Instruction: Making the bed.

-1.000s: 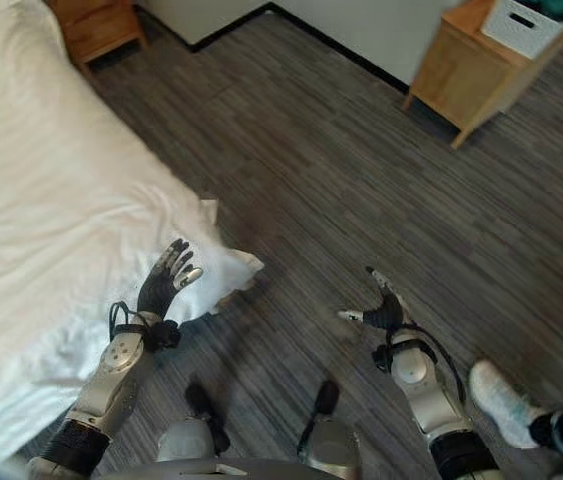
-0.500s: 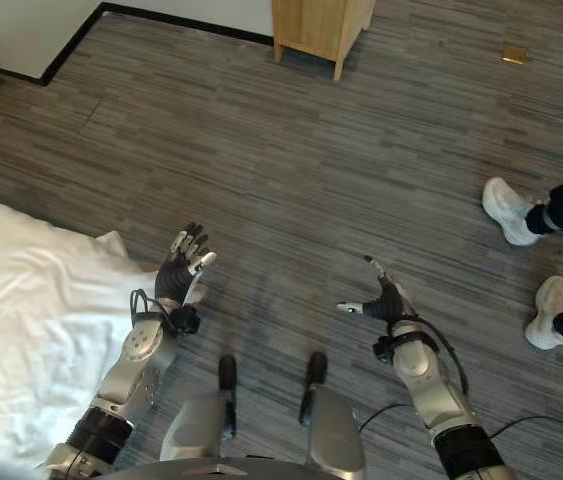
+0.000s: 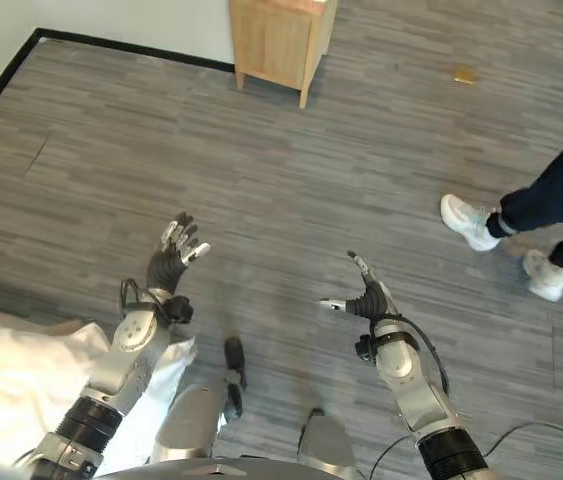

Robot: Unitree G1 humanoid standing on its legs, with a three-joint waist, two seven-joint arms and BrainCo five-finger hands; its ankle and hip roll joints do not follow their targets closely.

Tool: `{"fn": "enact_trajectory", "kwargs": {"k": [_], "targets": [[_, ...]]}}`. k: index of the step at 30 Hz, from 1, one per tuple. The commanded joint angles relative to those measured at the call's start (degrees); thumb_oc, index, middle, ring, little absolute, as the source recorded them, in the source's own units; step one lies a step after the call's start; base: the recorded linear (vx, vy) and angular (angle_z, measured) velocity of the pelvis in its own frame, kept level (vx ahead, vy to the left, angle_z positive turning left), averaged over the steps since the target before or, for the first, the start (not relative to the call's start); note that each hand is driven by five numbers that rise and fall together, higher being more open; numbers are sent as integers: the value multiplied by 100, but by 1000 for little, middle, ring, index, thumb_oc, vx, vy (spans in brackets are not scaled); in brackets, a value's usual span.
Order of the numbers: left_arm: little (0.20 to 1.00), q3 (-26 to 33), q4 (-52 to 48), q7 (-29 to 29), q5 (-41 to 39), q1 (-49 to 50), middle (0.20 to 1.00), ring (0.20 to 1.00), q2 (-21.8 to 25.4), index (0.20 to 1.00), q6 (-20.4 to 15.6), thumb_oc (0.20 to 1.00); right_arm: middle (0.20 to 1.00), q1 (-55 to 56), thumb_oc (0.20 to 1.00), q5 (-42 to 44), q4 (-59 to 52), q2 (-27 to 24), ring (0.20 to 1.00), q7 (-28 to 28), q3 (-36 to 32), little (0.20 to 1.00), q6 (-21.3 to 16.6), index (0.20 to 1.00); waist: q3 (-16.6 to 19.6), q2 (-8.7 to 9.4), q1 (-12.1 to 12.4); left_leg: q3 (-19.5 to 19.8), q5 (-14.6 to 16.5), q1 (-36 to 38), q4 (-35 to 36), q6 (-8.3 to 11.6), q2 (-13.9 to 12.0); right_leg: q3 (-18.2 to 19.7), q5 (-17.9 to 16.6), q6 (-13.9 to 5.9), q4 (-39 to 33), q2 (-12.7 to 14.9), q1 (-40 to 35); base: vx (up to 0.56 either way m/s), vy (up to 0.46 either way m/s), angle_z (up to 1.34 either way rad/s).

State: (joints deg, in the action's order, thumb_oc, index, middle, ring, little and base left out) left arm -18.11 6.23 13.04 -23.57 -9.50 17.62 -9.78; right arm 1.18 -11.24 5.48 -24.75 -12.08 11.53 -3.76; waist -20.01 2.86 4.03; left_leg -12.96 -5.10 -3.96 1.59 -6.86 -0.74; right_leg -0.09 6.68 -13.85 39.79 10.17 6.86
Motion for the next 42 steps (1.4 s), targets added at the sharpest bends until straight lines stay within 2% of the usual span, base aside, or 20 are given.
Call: {"fn": "enact_trajectory", "kwargs": {"k": [1, 3, 4, 6, 7, 8, 9, 14, 17, 18, 20, 22, 24, 26, 30, 33, 35, 36, 38, 42], "targets": [[1000, 99, -288, 111, 294, -71, 1000, 1000, 89, 1000, -263, 1000, 1000, -383, 1000, 54, -294, 114, 1000, -128, -232, 1000, -257, 1000, 94, -171, 53, 156, 261, 164, 330, 668, -419, -646, -713, 182, -1037, -25, -184, 382, 11, 68], [1000, 123, -285, 67, 295, -47, 1000, 1000, 87, 1000, -276, 1000, 1000, -375, 1000, 449, -371, 208, 1000, -26, -262, 1000, -324, 1000, 79, -243, -11, 398, 360, 275, 341, 730, -371, -905, -470, 372, -1690, -24, -19, 445, -19, 79], [1000, 128, -256, -24, 258, -2, 1000, 1000, 52, 1000, -273, 1000, 1000, -452, 1000, 711, -420, 243, 1000, 14, -254, 1000, -409, 1000, 47, -232, -106, 700, 567, 468, 341, 788, -229, -873, -304, 498, -2786, -184, 82, 525, -72, 89], [1000, 111, -197, -89, 266, 17, 1000, 1000, -39, 1000, -281, 1000, 1000, -515, 1000, 871, -478, 238, 1000, 43, -247, 1000, -470, 1000, 35, -256, -209, 1131, 742, 668, 341, 826, -91, -488, -515, 483, -3675, -454, 248, 413, -74, 124], [1000, 114, -197, -90, 266, 15, 1000, 1000, -41, 1000, -281, 1000, 1000, -519, 1000, 871, -476, 236, 1000, 43, -246, 1000, -471, 1000, 42, -256, -222, 1142, 728, 650, 341, 827, -90, -500, -543, 485, -3705, -452, 247, 362, -88, 137], [1000, 108, -189, -156, 249, 34, 1000, 1000, -120, 1000, -329, 1000, 1000, -473, 1000, 926, -597, 177, 1000, 70, -300, 1000, -507, 1000, 27, -271, -327, 1639, 817, 799, 341, 842, 34, 7, -805, 375, -4042, -606, 523, 365, -103, 144], [1000, 113, -163, -163, 263, 59, 1000, 1000, -153, 1000, -341, 1000, 1000, -443, 1000, 908, -658, 120, 1000, 108, -282, 1000, -541, 1000, 34, -289, -385, 1910, 865, 850, 341, 857, 72, 87, -927, 356, -4102, -642, 576, 485, -163, 180], [1000, 373, -241, -234, 355, 346, 1000, 1000, -166, 1000, -386, 1000, 1000, -285, 1000, 1578, -959, 176, 1000, 463, -325, 1000, -741, 1000, 189, -351, -379, 2437, 1326, 1149, 20, 921, 111, -232, -1176, 390, -4103, -351, 327, 346, -165, 183], [1000, 520, -346, -287, 311, 531, 1000, 1000, -142, 1000, -419, 1000, 1000, -274, 1000, 1767, -955, 127, 1000, 576, -306, 1000, -769, 1000, 235, -465, -342, 2244, 1283, 944, -761, 1216, 68, -469, -1139, 486, -4254, -276, -23, 209, -92, 79], [1000, 623, -428, -325, 194, 566, 1000, 1000, -149, 1000, -450, 1000, 1000, -298, 1000, 1888, -1047, 42, 1000, 574, -312, 1000, -767, 1000, 107, -531, -204, 1761, 721, 278, -2056, 1544, -81, -717, -975, 651, -4429, -204, -500, 75, -115, 75], [1000, 718, -415, -333, 139, 580, 1000, 1000, -175, 1000, -464, 1000, 1000, -336, 1000, 1814, -1059, -29, 1000, 503, -398, 1000, -717, 1000, -30, -438, -137, 783, 448, -596, -3147, 1416, -485, -1000, -628, 881, -4479, -150, -928, 100, -235, 69], [1000, 721, -427, -345, 142, 553, 1000, 1000, -153, 1000, -458, 1000, 1000, -332, 1000, 1750, -1033, -13, 1000, 466, -408, 1000, -683, 1000, -37, -442, -100, 574, 548, -865, -3244, 1388, -625, -1106, -523, 891, -4479, -158, -1059, 152, -165, 70], [1000, 709, -416, -357, 155, 551, 1000, 1000, -156, 1000, -443, 1000, 1000, -314, 1000, 1717, -1034, 5, 1000, 457, -444, 1000, -651, 1000, 10, -419, -96, 409, 500, -1030, -3068, 1360, -668, -1182, -461, 877, -4479, -121, -1105, 181, -57, 80], [1000, 675, -431, -416, 207, 582, 1000, 1000, -146, 1000, -402, 1000, 1000, -261, 1000, 1698, -1051, 72, 1000, 451, -465, 1000, -630, 1000, 135, -500, -58, 159, 534, -1037, -2065, 1237, -666, -1298, -288, 800, -4479, -183, -1232, 308, 40, 58], [1000, 633, -402, -437, 322, 594, 1000, 1000, -152, 1000, -369, 1000, 1000, -297, 1000, 1547, -864, 116, 1000, 494, -346, 1000, -578, 1000, 416, -723, 99, 50, -187, -807, 28, 1220, -464, -1385, 16, 626, -4479, -314, -1572, 405, 145, 25], [1000, 551, -422, -442, 305, 639, 1000, 1000, -176, 1000, -356, 1000, 1000, -197, 1000, 1379, -878, 167, 1000, 539, -328, 1000, -530, 1000, 513, -620, 106, 162, -254, -631, 142, 1147, -359, -1480, -40, 564, -4479, -230, -1825, 323, 99, -8], [1000, 418, -444, -489, 305, 632, 1000, 1000, -118, 1000, -266, 1000, 1000, -129, 1000, 1258, -878, 285, 1000, 589, -217, 1000, -476, 1000, 529, -472, 75, 140, -64, -158, 233, 948, -225, -1352, -34, 447, -3244, -13, -1560, 347, 180, 13], [1000, 399, -419, -414, 337, 547, 1000, 1000, -62, 1000, -256, 1000, 1000, -223, 1000, 1123, -878, 296, 1000, 559, -171, 1000, -448, 1000, 429, -490, -10, 185, 86, 151, 290, 820, -200, -1195, -313, 321, -2116, 109, -988, 272, 178, 15], [1000, 348, -368, -385, 347, 501, 1000, 1000, -21, 1000, -252, 1000, 1000, -188, 1000, 1217, -892, 361, 1000, 615, -177, 1000, -446, 1000, 362, -580, -118, 312, 185, 339, 341, 745, -240, -942, -521, 343, -1304, 7, -544, 201, 121, 24], [1000, 251, -319, -417, 311, 488, 1000, 1000, -51, 1000, -269, 1000, 1000, -63, 1000, 1270, -857, 368, 1000, 584, -289, 1000, -489, 1000, 296, -620, -244, 657, 273, 456, 341, 775, -211, -521, -159, 559, -1624, -306, -111, 220, -44, 34]]}}
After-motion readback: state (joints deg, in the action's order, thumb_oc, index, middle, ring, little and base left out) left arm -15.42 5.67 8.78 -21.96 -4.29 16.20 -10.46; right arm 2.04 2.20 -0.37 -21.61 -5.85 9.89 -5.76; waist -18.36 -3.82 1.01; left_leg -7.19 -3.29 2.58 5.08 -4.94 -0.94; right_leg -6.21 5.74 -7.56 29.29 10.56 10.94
